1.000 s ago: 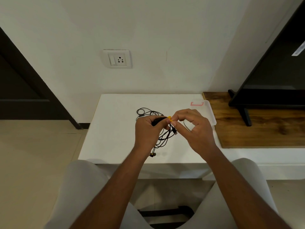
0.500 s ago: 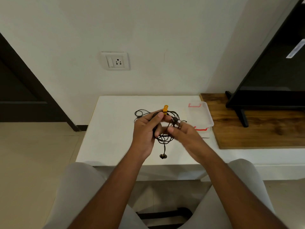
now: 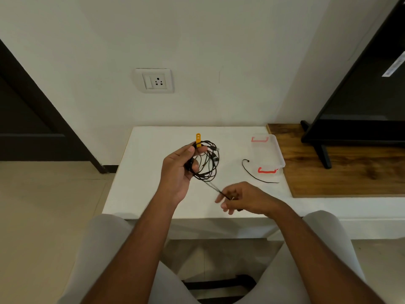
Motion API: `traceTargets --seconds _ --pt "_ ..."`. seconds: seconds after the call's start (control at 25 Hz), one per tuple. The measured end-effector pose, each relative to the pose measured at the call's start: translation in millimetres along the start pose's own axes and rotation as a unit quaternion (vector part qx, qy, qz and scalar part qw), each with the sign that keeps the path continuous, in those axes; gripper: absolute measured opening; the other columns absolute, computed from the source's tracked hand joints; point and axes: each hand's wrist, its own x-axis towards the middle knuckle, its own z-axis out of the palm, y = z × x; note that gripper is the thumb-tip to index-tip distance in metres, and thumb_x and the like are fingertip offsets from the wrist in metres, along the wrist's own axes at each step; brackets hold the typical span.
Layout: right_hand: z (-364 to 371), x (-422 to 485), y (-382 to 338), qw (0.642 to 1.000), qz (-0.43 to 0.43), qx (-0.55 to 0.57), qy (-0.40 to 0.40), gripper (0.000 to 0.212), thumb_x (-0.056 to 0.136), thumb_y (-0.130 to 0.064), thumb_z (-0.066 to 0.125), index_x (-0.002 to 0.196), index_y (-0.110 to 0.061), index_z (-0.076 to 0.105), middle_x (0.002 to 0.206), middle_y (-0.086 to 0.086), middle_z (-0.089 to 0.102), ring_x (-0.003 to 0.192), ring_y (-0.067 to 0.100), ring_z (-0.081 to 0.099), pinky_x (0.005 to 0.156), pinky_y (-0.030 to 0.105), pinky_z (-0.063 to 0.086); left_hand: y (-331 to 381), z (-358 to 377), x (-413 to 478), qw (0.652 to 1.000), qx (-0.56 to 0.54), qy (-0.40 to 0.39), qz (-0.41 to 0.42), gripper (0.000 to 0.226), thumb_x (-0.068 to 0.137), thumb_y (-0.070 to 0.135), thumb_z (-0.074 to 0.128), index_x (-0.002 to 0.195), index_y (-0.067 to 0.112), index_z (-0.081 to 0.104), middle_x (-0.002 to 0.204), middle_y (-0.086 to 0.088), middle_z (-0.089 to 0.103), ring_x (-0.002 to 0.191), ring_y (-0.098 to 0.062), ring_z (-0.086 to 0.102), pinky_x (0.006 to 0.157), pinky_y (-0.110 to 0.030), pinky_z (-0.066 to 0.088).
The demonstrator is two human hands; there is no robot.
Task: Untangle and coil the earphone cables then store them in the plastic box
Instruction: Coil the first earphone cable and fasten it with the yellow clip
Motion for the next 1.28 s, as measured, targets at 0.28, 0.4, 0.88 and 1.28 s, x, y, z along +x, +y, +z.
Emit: traceTargets --seconds 0.28,0.4,0.88,1.28 --pt "-14.1 -2.8 -11.5 0.975 -0.037 0.117 0.186 0.013 0.091 -0.015 0.067 0.103 -0.015 0.069 0.080 0.006 0.069 0.060 0.016 0.060 0.058 0.027 0.053 0.2 -17.2 4.5 0.992 0.123 0.011 -0.023 0.022 0.097 0.007 0.051 0.108 0.006 0.070 0.091 -0.010 0.073 0.044 -0.010 0.037 0.047 -0.020 0.032" --pt "-19.3 -5.9 -24.8 0.968 -0.054 0.155 0.191 0.016 0.090 -0.014 0.068 0.106 -0.012 0.069 0.084 0.009 0.071 0.058 0.013 0.058 0.055 0.026 0.049 -3.9 -17.6 4.2 0.984 0.175 -0.003 -0.030 0.022 0.097 0.006 0.051 0.106 0.011 0.071 0.089 -0.009 0.072 0.044 -0.010 0.036 0.048 -0.020 0.032" --pt "-27.6 0.8 -48.0 0.985 -0.008 -0.015 0.170 0.018 0.083 -0.006 0.072 0.099 -0.015 0.074 0.078 0.003 0.072 0.062 0.006 0.062 0.055 0.017 0.050 -16.5 -14.5 3.0 0.966 0.246 -0.060 -0.049 0.024 0.097 0.007 0.051 0.110 0.009 0.072 0.088 -0.006 0.072 0.043 -0.010 0.036 0.046 -0.018 0.033" --pt "-23.5 -3.2 -47.8 0.986 0.064 0.022 0.154 0.018 0.080 -0.013 0.072 0.098 -0.011 0.074 0.075 0.002 0.070 0.075 0.013 0.067 0.077 0.030 0.060 -24.7 -11.1 2.3 0.952 0.299 -0.063 -0.019 0.024 0.099 0.008 0.049 0.103 0.013 0.072 0.088 -0.012 0.075 0.041 -0.011 0.041 0.046 -0.019 0.035"
